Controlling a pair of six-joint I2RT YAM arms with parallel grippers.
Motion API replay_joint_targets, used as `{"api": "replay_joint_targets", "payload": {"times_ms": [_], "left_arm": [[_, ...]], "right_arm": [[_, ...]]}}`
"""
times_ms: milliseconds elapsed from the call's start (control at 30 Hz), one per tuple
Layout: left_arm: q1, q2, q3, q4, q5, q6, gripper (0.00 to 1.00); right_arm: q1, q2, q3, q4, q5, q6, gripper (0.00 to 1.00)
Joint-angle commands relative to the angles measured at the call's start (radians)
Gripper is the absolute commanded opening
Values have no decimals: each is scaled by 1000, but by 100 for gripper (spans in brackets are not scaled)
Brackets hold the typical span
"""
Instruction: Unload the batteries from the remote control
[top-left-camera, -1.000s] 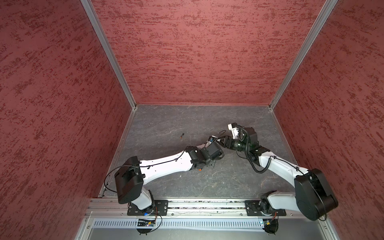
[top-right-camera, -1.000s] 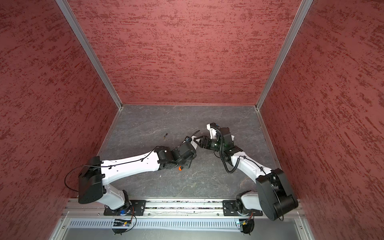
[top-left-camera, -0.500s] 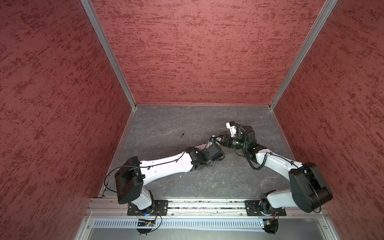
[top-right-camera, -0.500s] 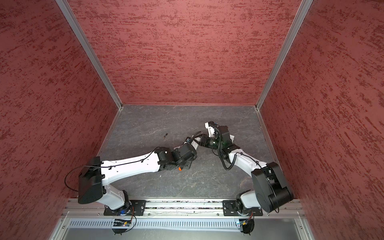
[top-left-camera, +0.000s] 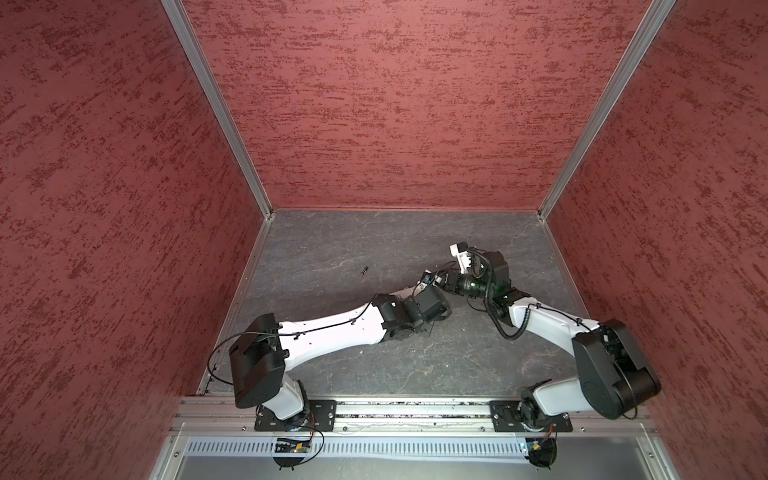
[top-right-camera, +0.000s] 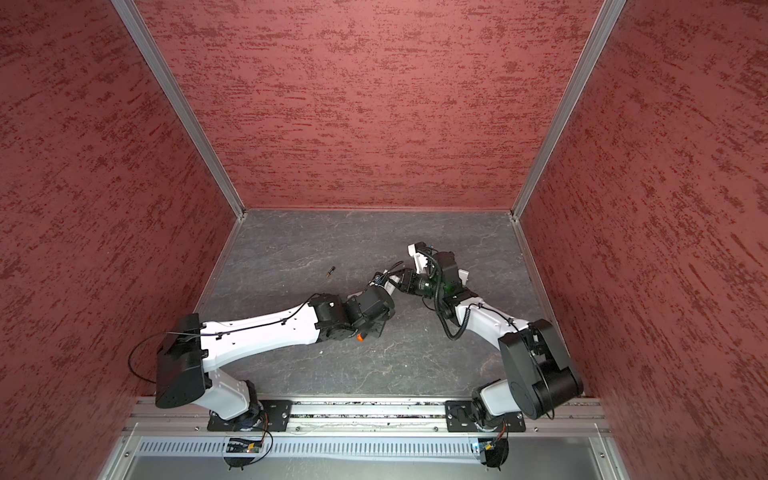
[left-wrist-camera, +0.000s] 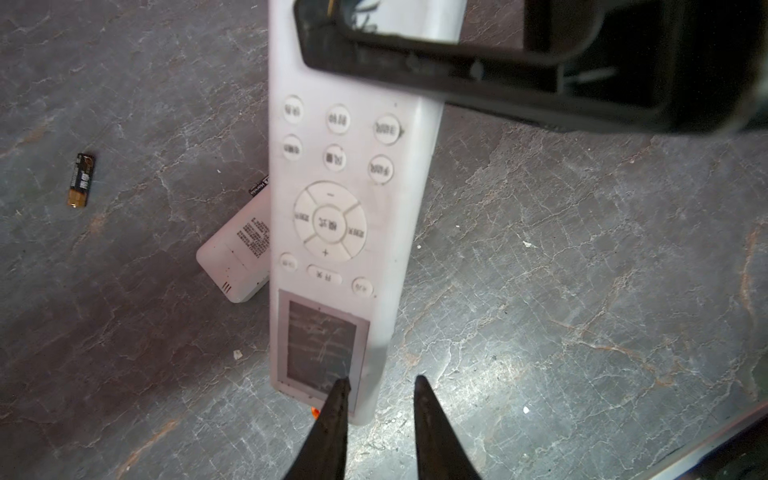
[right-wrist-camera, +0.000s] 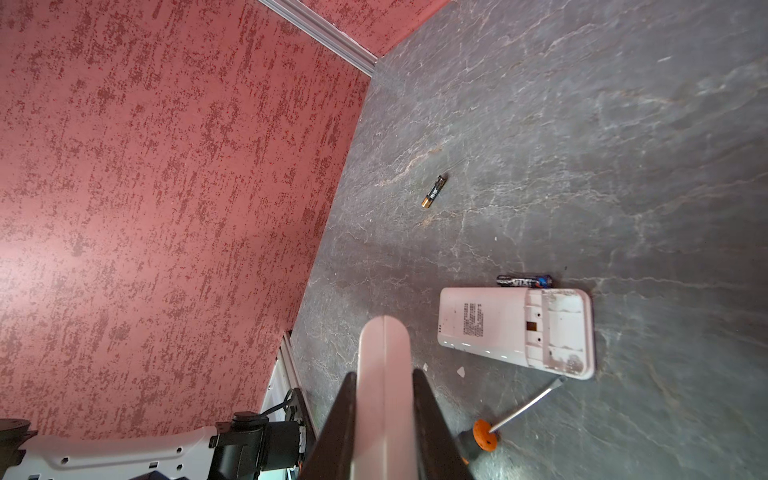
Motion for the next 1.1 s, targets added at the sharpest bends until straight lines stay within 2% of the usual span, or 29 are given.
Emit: {"api": "replay_joint_targets", "payload": {"times_ms": [0,100,233,467,533,767,1067], "left_arm": [[11,-39,9,33,-8,-7,32],[32,-67,-16,43,20,-46,41],[98,-155,-115,104,139,-151,48],[273,-378,-366,388,404,-334,53],[313,-415,-403,460,452,-361,53],[372,-459,-410,647,498,-370,53],[424,-390,-370,881,549,-381,53]], "right_arm": [[5,-25,-14,44,1,3,1],[6,-52,-25,45,27,0,0],[5,-99,-38,66,22,-20,0],[1,-182,-72,208,25,-20,0],[1,-182,-50,237,30,-3,0],[-7,-149,31,377,95,98,0],[-63,-70,126,550,145,265,0]]}}
